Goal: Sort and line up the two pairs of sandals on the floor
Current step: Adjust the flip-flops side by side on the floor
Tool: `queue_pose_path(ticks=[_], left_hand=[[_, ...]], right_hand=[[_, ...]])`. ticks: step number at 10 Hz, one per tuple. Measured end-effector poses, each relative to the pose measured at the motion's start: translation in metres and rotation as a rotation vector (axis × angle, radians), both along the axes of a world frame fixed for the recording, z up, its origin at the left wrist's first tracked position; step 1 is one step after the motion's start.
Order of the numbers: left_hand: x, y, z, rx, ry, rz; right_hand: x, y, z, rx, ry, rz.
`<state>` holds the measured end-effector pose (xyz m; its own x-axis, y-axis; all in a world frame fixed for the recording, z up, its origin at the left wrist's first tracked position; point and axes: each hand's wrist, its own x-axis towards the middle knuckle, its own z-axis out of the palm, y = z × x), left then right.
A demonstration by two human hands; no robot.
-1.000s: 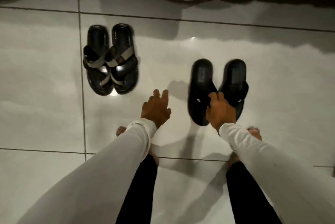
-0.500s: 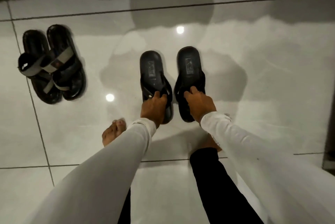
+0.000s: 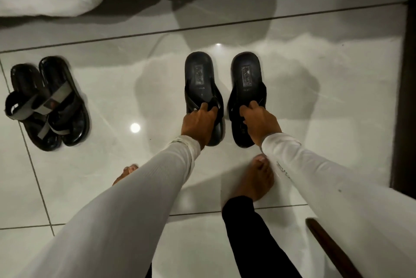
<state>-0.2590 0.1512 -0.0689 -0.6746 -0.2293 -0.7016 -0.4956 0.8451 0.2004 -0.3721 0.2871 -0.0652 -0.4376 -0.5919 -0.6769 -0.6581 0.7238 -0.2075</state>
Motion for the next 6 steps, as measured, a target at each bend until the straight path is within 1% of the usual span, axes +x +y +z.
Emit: queue_pose_path(ticks=[2,4,5,6], left_hand=[[-0.045,-0.001,-0.001,-0.028,0.072,-0.029],[-0.071,-0.001,0.007,-0.037,0.140,0.006],[-0.063,0.003,0.014,-0.049,0.176,0.017],[-0.033,0.004,0.028,-0.071,0.166,0.060]], right_hand=[[-0.042,-0.009,0.000,-0.020,0.019,0.011],[-0.068,-0.018,0.004,-0.033,0.077,0.023],[-0.063,-0.018,0.012,-0.011,0.134,0.049],[-0.047,-0.013,0.024,0.004,0.159,0.035]])
